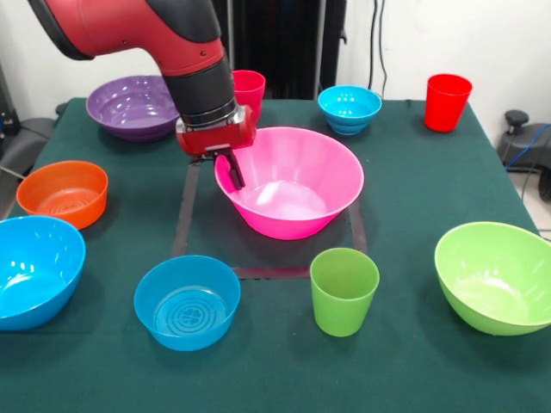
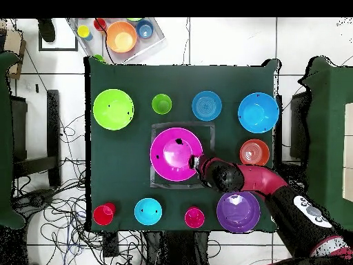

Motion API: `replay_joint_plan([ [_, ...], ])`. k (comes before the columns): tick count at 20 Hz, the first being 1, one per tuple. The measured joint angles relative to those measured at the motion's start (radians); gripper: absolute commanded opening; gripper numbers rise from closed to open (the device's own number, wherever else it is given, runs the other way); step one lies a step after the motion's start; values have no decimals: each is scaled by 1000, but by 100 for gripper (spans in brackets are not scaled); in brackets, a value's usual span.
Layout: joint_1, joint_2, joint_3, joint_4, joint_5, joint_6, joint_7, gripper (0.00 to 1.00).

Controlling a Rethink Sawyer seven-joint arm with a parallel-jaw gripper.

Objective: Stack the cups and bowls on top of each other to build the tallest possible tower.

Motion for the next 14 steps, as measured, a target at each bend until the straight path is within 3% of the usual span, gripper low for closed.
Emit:
replay_joint_plan([
  [14,-36,2,14,-6,-27,29,0,0],
])
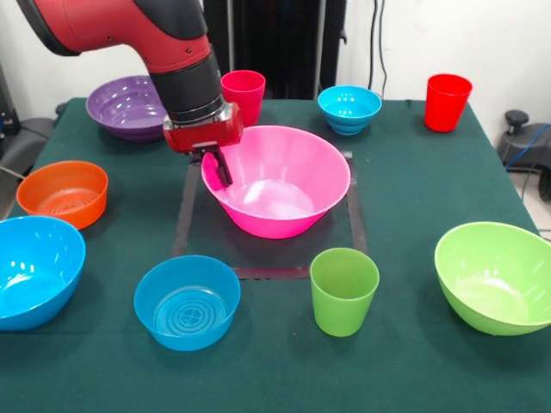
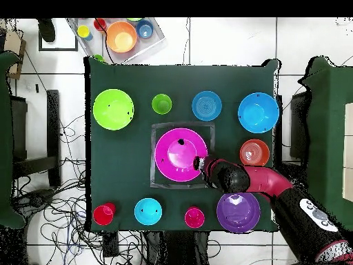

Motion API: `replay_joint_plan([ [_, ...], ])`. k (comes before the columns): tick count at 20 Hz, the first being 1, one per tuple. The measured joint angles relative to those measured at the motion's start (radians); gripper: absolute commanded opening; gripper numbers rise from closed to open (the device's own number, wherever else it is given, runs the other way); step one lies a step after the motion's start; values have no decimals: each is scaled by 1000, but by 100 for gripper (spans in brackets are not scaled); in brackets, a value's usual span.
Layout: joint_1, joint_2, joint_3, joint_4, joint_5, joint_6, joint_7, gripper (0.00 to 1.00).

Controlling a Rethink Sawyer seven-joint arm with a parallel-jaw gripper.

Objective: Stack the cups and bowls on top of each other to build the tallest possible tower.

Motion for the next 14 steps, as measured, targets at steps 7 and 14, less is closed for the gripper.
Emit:
replay_joint_plan([
  [7,-3,14,1,-6,-21,0,0,0],
  [14,-1,14,1,-8,-32,0,0,100],
])
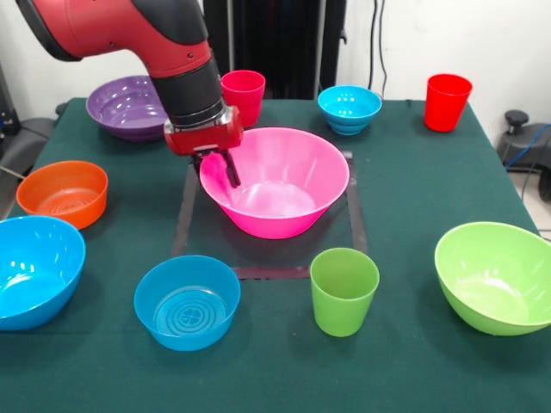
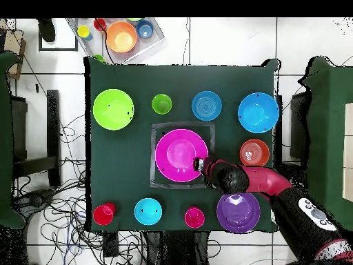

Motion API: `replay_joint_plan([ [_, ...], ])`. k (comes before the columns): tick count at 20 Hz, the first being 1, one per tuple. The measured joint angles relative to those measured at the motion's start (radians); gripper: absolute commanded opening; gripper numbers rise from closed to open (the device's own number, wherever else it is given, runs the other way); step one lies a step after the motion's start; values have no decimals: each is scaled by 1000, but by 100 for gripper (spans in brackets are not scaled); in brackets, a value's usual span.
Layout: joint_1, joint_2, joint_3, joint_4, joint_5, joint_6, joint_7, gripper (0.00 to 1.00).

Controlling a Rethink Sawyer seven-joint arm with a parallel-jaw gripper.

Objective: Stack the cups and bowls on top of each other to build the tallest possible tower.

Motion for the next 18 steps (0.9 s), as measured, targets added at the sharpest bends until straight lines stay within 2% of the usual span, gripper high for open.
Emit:
replay_joint_plan([
  [5,10,-22,3,0,-3,6,0,100],
  [11,32,-97,14,1,2,60,0,100],
  [16,47,-176,30,0,31,150,0,100],
  [17,53,-212,39,-2,49,206,0,100],
  [18,55,-221,41,-4,54,223,0,100],
])
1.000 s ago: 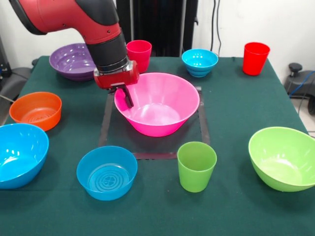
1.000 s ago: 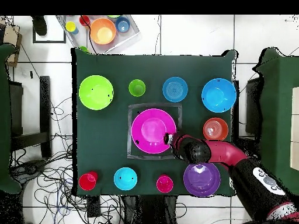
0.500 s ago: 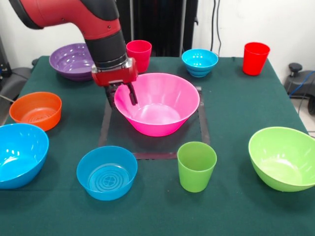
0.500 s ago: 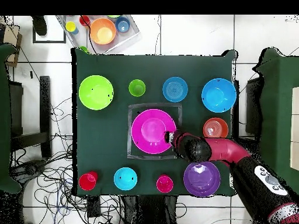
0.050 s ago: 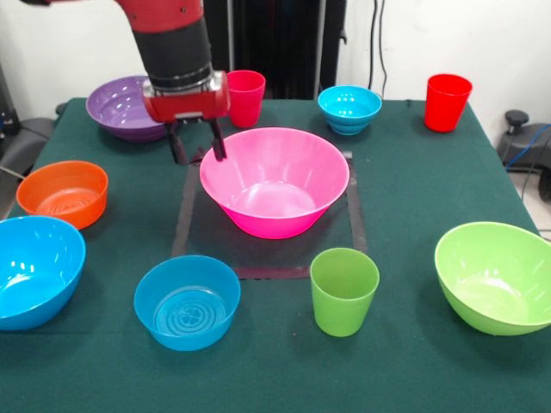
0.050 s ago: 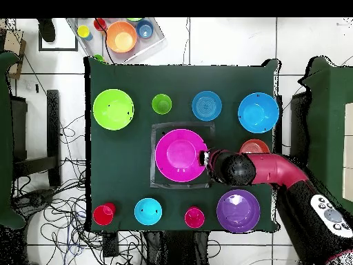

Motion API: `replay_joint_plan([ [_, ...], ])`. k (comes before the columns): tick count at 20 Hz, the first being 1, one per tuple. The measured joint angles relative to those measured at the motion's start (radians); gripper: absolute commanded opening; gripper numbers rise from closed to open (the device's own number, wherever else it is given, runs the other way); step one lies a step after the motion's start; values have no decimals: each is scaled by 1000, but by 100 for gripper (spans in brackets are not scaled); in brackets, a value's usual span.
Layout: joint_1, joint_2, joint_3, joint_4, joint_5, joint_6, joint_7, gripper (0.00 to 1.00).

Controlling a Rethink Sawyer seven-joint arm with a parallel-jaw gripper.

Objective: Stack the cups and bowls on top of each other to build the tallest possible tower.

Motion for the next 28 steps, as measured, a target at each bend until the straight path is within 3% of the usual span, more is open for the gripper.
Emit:
replay_joint_plan([
  [6,7,-66,30,-28,43,150,0,100],
  [12,8,-66,71,-109,47,241,0,100],
  [17,6,-3,106,-208,44,246,-13,100],
  [28,-1,196,140,-429,26,257,-150,100],
])
